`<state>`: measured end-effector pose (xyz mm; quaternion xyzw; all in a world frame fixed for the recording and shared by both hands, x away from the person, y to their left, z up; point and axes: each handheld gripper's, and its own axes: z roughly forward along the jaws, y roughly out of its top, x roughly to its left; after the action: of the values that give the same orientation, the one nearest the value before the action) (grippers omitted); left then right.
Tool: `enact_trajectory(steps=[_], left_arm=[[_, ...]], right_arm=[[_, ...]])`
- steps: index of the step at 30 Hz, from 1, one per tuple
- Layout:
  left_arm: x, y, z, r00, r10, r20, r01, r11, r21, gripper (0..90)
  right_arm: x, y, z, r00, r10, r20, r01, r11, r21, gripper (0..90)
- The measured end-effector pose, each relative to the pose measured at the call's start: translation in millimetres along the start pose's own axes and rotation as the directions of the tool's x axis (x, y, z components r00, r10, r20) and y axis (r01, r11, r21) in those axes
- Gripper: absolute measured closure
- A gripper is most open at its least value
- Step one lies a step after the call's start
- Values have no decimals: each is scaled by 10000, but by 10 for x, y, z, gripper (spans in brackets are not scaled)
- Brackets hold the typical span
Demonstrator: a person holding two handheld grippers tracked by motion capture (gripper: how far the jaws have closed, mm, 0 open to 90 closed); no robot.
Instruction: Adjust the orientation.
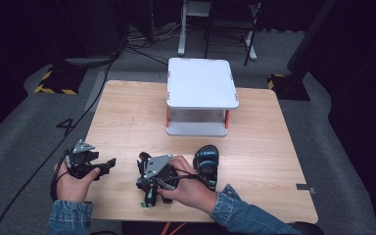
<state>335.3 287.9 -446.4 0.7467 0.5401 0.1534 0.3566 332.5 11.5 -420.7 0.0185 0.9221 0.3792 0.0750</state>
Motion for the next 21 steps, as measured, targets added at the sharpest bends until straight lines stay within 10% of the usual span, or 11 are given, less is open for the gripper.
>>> enact_trajectory(steps=[11,21], left_arm=[[-53,77,87,9998,163,145,-164,9998,65,265],[-85,137,157,9995,188,262,-191,9997,119,262]], right_arm=[[-213,-227,-416,9930,753,909,-753,9972,-29,739],[-469,-541,-584,9685,1854,1665,-1978,9783,610,739]])
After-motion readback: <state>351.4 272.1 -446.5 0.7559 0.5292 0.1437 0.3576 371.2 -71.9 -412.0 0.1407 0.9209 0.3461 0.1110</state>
